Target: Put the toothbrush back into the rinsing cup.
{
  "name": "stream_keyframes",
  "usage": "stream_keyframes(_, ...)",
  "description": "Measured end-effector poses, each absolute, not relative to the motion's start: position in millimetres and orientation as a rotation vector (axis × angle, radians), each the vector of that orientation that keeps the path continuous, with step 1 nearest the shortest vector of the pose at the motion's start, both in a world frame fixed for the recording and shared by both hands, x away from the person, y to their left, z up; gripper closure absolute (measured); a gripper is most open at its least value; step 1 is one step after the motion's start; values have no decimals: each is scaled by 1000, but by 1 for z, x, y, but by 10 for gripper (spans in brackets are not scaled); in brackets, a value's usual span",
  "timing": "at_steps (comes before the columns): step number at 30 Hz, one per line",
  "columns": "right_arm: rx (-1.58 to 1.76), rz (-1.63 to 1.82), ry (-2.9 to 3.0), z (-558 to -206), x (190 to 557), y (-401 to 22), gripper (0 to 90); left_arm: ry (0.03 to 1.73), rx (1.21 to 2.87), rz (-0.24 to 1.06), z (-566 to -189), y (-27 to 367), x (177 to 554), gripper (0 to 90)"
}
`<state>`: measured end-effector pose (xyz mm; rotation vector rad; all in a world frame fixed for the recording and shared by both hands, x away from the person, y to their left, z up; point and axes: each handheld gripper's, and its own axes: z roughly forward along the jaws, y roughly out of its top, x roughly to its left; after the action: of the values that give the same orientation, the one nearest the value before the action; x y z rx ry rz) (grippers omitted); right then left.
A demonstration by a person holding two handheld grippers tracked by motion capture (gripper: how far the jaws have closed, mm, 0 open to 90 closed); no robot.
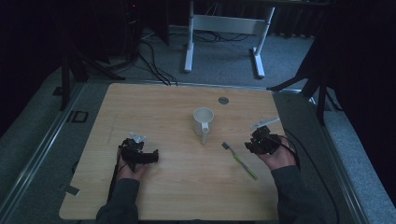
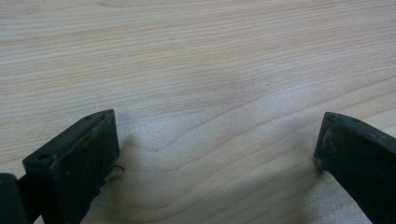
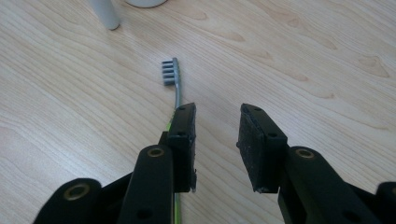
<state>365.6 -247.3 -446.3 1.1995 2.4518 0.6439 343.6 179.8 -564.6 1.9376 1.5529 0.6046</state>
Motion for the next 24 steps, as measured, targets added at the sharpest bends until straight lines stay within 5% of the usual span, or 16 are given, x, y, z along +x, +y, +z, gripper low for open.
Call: stream_keyframes(24, 1164, 499, 2612, -438, 386, -230, 689, 1553, 1937, 605, -565, 180, 344, 1)
